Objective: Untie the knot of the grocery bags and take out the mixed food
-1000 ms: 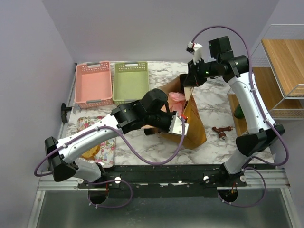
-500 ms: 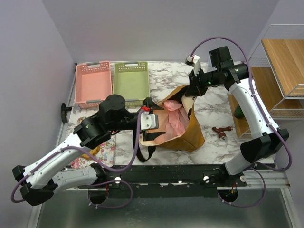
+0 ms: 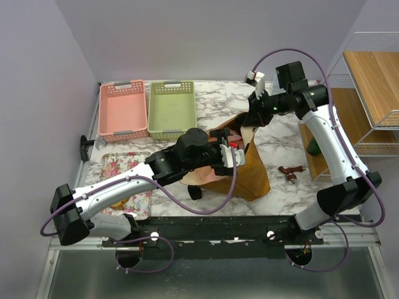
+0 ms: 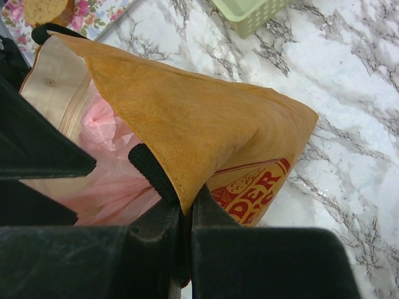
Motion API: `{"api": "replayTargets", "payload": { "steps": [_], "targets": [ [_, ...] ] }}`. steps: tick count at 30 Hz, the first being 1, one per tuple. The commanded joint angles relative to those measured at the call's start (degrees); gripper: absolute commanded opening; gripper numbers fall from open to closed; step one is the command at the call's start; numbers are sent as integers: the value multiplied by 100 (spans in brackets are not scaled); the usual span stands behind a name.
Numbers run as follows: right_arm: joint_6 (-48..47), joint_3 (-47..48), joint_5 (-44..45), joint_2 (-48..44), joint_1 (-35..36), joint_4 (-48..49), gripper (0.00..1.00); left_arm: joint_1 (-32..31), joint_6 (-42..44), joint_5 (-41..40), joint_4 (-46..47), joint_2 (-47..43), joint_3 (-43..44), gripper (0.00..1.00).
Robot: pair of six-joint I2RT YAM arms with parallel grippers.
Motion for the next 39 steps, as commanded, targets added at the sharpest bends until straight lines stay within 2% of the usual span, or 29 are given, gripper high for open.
{"api": "replayTargets", "payload": {
  "steps": [1,6,8,10,11,12,13,14,15,16,20,24,28,33,39],
  "targets": [
    [63,-80,-121,-285,1,150,1,-30,780,-905,1262,226,-154,91],
    [26,-190,-160,-344,-9,215,1,-13,675,-1040,1226,789,-63,92],
    [17,-201,-144,-353,-8,213,1,-4,694,-1308,1099,1054,70,86],
    [-13,-201,-52,-362,-7,189,1,31,659,-1705,890,1279,333,63],
    [-10,-201,39,-365,-5,200,1,31,621,-1995,496,1389,596,43],
    [-12,-212,161,-371,-5,220,1,23,473,-2113,82,1431,879,27],
    [-17,-228,242,-388,-5,226,1,30,271,-2082,-275,1420,1240,11],
    [-8,-254,364,-401,-3,278,1,31,80,-1952,-617,1345,1494,0],
    [77,-299,508,-422,-7,363,1,31,-75,-1746,-910,1182,1664,0],
    [158,-342,707,-441,-10,476,1,31,-209,-1214,-1155,981,1777,0],
    [479,-468,1520,-450,-64,960,1,8,-301,311,-1280,-122,1599,0],
    [680,-515,1815,-441,-120,1220,1,151,-504,923,-2039,-409,2159,0],
    [762,-615,1898,-409,-119,1286,1,594,-1127,1476,-2236,-459,2998,0],
    [730,-851,1880,-380,-119,1290,1,811,-1546,1474,-2152,-293,4371,0],
    [738,-977,2027,-397,-119,1413,1,1157,-1572,631,-1766,-133,5647,0]
  ]
}}
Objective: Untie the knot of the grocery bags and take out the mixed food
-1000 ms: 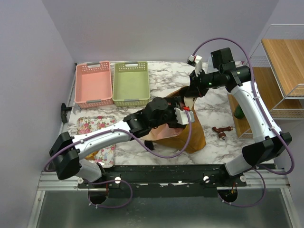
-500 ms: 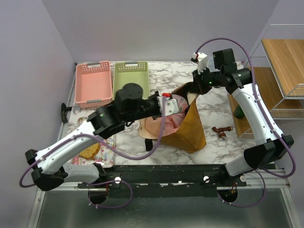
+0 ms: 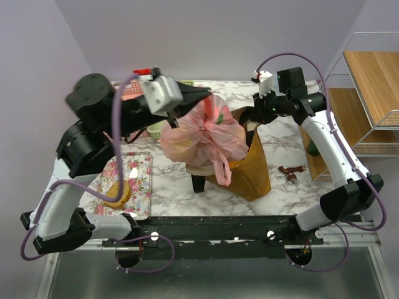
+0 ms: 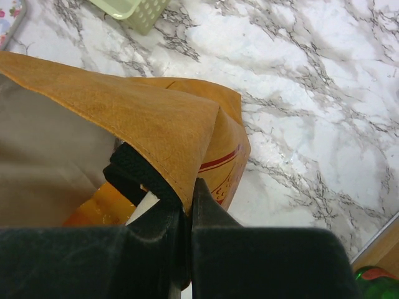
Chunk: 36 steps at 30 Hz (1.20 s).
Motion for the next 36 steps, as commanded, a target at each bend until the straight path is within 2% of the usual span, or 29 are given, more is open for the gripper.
{"api": "replayTargets", "payload": {
  "steps": [1,4,8,11,13,17,22,24,26,30,36],
  "targets": [
    [74,-4,350,-76,-36,295,1,360,-175,-543,740,-108,1022,0],
    [260,278,569,-87,-37,520,1,579,59,-948,866,-302,1083,0],
    [715,893,901,-70,-36,1034,1,850,360,-1977,1076,-715,734,0],
    [1242,1126,1254,-69,-48,1689,1,1433,282,-2469,1186,-1120,97,0],
    [1660,1134,1522,-70,-45,2358,1,1799,284,-2462,1164,-1405,-414,0],
    [2414,1130,1798,107,-45,3433,1,2000,440,-1885,848,-2053,-1485,0],
    [3380,1409,2565,719,-45,4433,1,2000,565,-455,-268,-2765,-2455,0],
    [3583,1506,2693,931,-48,4703,1,2000,477,344,-956,-2914,-2790,0],
    [3809,1639,2860,1112,-47,4799,1,2001,408,874,-1218,-3091,-3379,0],
    [4148,2014,3099,1446,-45,4704,1,1994,269,1142,-749,-3288,-4620,0],
    [4289,1757,3266,1347,-45,5115,1,1830,690,1489,-261,-2829,-5555,0]
  ]
}}
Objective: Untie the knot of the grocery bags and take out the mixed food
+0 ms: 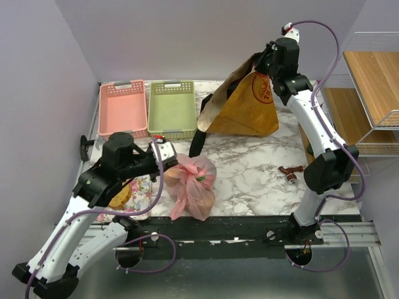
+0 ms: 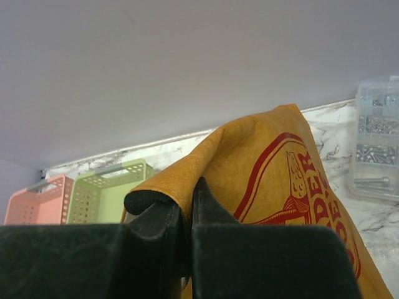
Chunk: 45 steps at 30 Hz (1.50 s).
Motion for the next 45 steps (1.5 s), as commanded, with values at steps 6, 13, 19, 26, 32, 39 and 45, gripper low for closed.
{"api": "replayTargets", "payload": {
  "steps": [6,13,19,26,32,39,45],
  "targets": [
    [41,-38,-234,-562,23,1513,1,-218,671,352,671,1218,94,95],
    [-157,-335,-598,-733,25,1504,1,-212,-371,-29,1436,3267,2588,89],
    [-242,-293,-660,-707,19,1508,1,-359,-1148,-132,1084,5048,4172,82],
    [-396,-284,-696,-613,25,1588,0,-611,-1479,-188,1385,5875,4298,86],
    [-558,-240,-553,-619,25,1583,1,-613,-1241,-1002,236,6927,5258,48],
    [-838,-583,-20,-910,-148,1574,1,-14,-481,-1661,321,7864,7931,0],
    [-317,-1029,343,-1014,-199,1823,1,136,969,-2073,2839,7836,7696,0]
  ]
}}
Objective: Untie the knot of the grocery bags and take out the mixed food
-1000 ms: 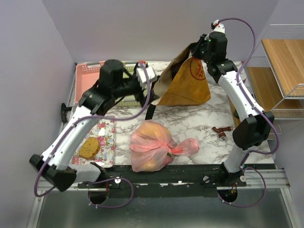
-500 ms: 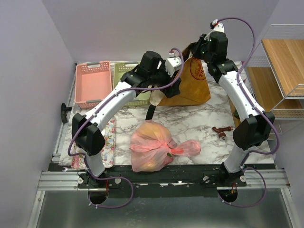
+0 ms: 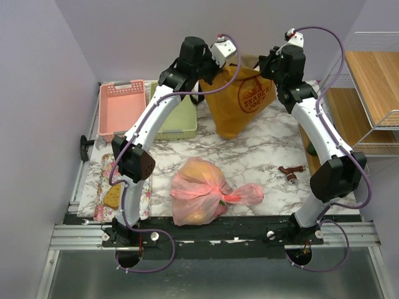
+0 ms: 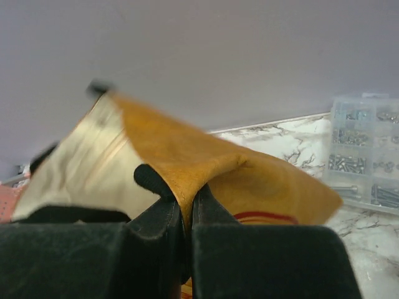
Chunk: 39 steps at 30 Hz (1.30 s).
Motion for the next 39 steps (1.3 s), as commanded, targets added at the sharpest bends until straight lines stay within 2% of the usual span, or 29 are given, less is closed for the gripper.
{"api": "replayTargets", "payload": {
  "steps": [1,2,4,5,7,10,11,12,15,18,21,24,26,30,34,39],
  "targets": [
    [540,-178,436,-470,-28,1250,1,130,1362,-748,2589,-98,268,0],
    [742,-356,380,-534,-37,1374,1,143,1462,-816,2812,64,482,0],
    [973,-875,88,-661,-37,1985,9,178,1565,-872,3097,448,872,0],
    [1077,-1168,-122,-687,-33,2322,10,183,1664,-888,3285,586,855,0],
    [1273,-1482,-456,-602,-31,2552,12,188,1886,-903,3722,674,540,0],
    [1058,-1732,-913,-507,-35,2470,13,209,2198,-924,4144,653,-61,0],
    [973,-1851,-1101,-552,-33,2444,16,231,2191,-871,4157,614,-239,0],
    [818,-1946,-1137,-604,-34,2389,23,288,2126,-693,4186,465,-472,0],
    [136,-1890,-1021,-868,-42,1967,64,481,1628,281,4823,-452,-2062,0],
    [-512,-1538,-590,-953,-46,1919,82,461,1926,1133,5327,-1358,-3435,0],
    [-1017,-869,-739,-632,-55,1891,85,350,2423,1637,5566,-1929,-4341,0],
    [-1493,-61,-1365,-28,-55,1532,89,249,2820,1823,5686,-2269,-4932,0],
    [-1771,544,-1362,389,-55,1171,93,210,3068,1907,5712,-2453,-5201,0],
    [-2428,1613,-993,1107,-55,-158,96,168,3361,1931,5654,-2713,-5512,0],
    [-2941,1587,-822,1075,-93,-1208,100,139,3491,1786,5581,-2790,-5587,0],
    [-2919,1045,-418,795,-351,-1486,100,139,3521,1699,5617,-2868,-5717,0]
  ]
}}
